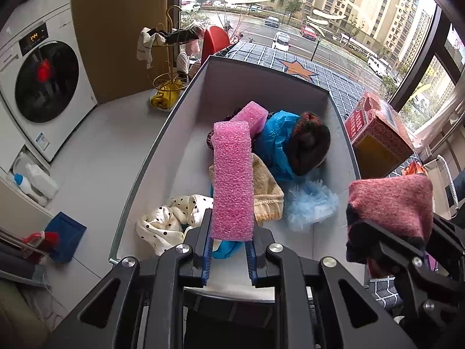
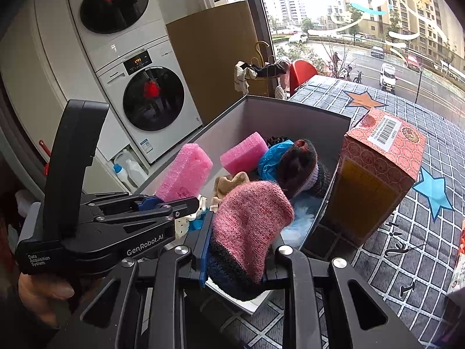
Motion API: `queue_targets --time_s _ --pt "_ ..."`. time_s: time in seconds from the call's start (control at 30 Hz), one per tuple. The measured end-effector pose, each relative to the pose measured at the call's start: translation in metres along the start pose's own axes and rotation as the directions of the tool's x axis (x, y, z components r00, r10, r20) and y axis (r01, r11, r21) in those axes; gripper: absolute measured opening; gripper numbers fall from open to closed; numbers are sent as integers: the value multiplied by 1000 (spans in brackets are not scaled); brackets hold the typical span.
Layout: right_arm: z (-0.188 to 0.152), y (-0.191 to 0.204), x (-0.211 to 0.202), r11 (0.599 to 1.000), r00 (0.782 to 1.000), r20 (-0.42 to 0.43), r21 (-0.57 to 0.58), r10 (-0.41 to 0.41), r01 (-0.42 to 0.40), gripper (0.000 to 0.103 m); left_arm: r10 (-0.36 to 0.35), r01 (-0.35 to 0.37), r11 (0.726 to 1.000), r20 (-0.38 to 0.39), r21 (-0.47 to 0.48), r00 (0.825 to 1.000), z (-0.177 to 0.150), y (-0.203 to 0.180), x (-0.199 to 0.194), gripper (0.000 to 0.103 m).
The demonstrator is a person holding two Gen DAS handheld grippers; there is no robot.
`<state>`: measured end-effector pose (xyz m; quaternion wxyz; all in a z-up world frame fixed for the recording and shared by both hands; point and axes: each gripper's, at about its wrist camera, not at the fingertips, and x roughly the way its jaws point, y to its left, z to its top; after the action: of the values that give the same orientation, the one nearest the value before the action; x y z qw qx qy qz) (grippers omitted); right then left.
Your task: Organize soft objects
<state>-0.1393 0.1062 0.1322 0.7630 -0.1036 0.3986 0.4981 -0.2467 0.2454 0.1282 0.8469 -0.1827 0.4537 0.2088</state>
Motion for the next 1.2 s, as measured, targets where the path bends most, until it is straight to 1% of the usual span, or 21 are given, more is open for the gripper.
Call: queue_targets --time_s 0.33,1.2 --pt "-3 2 1 1000 1000 -6 0 -1 1 26 3 -3 1000 -16 9 1000 -2 -1 9 21" --pt "0 1 3 1000 1000 -3 6 -16 16 26 12 -12 1000 -20 18 1000 -4 -2 13 21"
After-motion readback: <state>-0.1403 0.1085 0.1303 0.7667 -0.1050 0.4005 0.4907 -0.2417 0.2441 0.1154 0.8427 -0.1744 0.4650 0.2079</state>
